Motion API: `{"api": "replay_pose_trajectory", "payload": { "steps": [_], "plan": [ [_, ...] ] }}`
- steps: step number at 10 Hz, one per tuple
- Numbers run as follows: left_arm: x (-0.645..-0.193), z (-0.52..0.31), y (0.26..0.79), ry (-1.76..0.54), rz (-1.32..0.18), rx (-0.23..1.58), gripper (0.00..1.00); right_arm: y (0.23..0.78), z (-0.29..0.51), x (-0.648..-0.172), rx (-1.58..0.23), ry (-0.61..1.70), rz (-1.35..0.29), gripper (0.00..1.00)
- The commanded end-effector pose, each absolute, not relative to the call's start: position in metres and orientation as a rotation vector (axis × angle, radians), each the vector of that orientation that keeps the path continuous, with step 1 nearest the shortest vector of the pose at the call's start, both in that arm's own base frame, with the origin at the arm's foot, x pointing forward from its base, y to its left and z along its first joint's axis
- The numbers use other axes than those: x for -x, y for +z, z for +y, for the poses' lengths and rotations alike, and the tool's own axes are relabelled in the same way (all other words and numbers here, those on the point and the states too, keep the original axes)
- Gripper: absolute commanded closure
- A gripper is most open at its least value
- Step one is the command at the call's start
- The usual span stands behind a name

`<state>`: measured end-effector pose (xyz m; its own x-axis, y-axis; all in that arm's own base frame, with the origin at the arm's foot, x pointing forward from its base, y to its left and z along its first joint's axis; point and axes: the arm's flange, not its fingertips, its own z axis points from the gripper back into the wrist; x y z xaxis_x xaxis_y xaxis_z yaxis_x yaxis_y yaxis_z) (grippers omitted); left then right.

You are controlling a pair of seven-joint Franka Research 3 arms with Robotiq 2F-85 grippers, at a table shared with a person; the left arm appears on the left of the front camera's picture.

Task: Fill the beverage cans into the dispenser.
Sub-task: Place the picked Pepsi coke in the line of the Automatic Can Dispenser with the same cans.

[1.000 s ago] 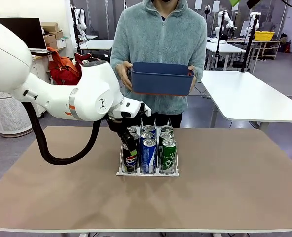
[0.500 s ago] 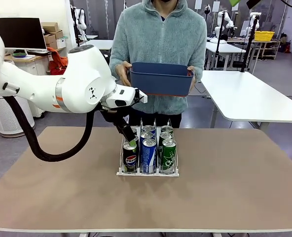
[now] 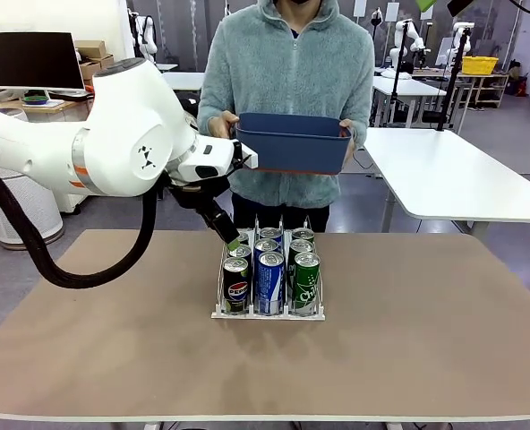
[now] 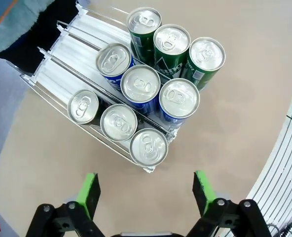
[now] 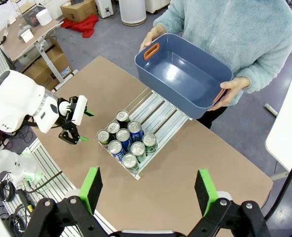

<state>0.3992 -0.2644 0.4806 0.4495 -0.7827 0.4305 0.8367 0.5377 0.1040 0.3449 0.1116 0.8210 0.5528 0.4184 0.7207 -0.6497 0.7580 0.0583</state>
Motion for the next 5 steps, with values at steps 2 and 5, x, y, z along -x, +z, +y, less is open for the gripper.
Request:
{"api": "replay_pose_trajectory", "payload": {
  "steps": [2,5],
  "plan": [
    [-0.385,-0.249,0.492,-0.995,-0.513,0.138,0.00,0.820,0.112,-0.345,-0.337,0.644,-0.755,0.00],
    [-0.377,-0.225,0.532,-1.000,-0.548,0.128,0.00,0.820,0.112,-0.345,-0.337,0.644,-0.755,0.00]
  ]
}}
